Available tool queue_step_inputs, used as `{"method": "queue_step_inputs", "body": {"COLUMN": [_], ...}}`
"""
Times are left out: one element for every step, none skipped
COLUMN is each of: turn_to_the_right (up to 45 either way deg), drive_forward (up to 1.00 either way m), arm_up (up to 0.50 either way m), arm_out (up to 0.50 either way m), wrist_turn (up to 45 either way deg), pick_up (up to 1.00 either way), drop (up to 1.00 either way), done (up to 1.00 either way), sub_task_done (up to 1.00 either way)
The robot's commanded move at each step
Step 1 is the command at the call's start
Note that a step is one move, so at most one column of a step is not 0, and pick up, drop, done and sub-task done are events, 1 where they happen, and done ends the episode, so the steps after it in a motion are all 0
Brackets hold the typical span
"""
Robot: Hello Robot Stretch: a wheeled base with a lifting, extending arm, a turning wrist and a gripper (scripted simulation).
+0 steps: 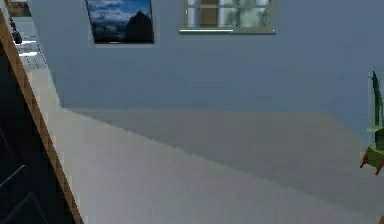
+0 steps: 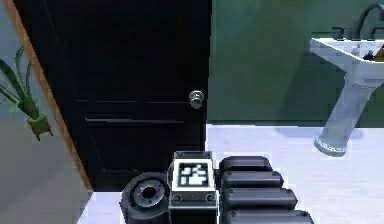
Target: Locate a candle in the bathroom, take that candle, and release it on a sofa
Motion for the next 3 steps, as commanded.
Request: {"method": "queue_step_inputs", "body": {"turn_to_the_right": [0.0, 12.0, 0.0], "drive_forward": [1.00, 0.00, 0.20], "arm_up": [0.00, 0.00, 0.00], "arm_out": [0.00, 0.00, 0.00], "wrist_turn": [0.0, 0.0, 0.0], "pick_up": [0.00, 0.00, 0.00], "drop": [0.00, 0.00, 0.00], "done": [0.00, 0.00, 0.00], "sub_task_done": [0.00, 0.00, 0.00]}}
